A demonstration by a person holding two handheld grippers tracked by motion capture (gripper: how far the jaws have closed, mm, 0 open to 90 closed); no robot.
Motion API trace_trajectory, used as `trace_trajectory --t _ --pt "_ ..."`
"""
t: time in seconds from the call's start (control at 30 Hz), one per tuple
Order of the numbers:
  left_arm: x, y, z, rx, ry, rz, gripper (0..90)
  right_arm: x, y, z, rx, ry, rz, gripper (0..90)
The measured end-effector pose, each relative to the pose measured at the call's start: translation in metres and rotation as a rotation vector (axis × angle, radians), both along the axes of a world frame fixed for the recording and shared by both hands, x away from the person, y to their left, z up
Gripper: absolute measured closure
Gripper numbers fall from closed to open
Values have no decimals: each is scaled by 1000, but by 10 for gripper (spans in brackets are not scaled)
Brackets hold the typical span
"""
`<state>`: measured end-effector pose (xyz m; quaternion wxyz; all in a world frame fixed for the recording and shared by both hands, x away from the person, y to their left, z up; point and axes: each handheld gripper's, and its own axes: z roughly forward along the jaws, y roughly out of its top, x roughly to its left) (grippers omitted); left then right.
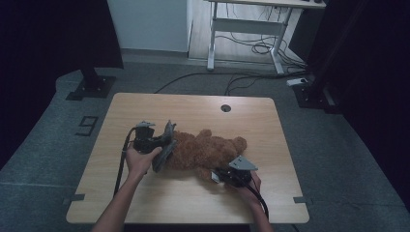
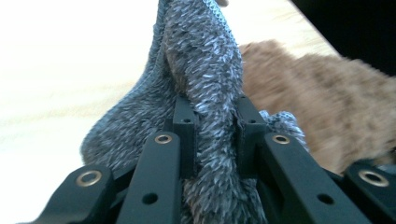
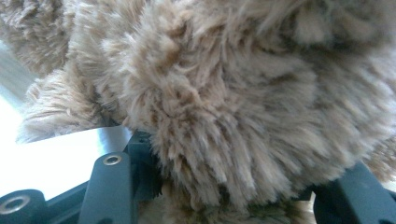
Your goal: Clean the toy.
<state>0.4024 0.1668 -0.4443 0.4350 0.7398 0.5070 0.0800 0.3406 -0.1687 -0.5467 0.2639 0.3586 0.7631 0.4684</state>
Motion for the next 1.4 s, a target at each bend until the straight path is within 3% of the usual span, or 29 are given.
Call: trace_trajectory --t 0.07,0.2,0.3,0.47,0.57,0.67,0.8,1.0,1.1,1.27,1.4 --pt "5 -13 7 18 -17 -17 745 2 -1 0 -4 0 -6 437" --pt "16 -30 6 43 -22 -20 740 4 -3 -1 -7 -10 -24 436" --pt "23 -33 6 25 -24 -11 740 4 -5 -1 -4 -11 -30 436" --pt "24 -42 26 -15 -84 -37 741 4 -5 -1 -12 -17 -17 436" --pt "24 -58 30 33 -95 -71 740 4 -5 -1 -12 -23 -10 436" --pt "30 -68 21 75 -70 -79 737 3 -5 -1 -15 -28 -1 436" --pt "35 -74 0 101 -25 -94 740 3 -5 -1 -19 -31 8 436" --pt "27 -62 -13 64 -14 -107 759 4 -6 -1 -24 -28 11 375" --pt "15 -55 -18 35 -37 -108 761 2 -9 0 -23 12 26 334" --pt "-5 -46 -28 -10 -81 -102 763 -11 -26 7 52 71 69 297" --pt "-16 -45 -31 -20 -106 -107 764 -23 -48 21 171 63 59 282"
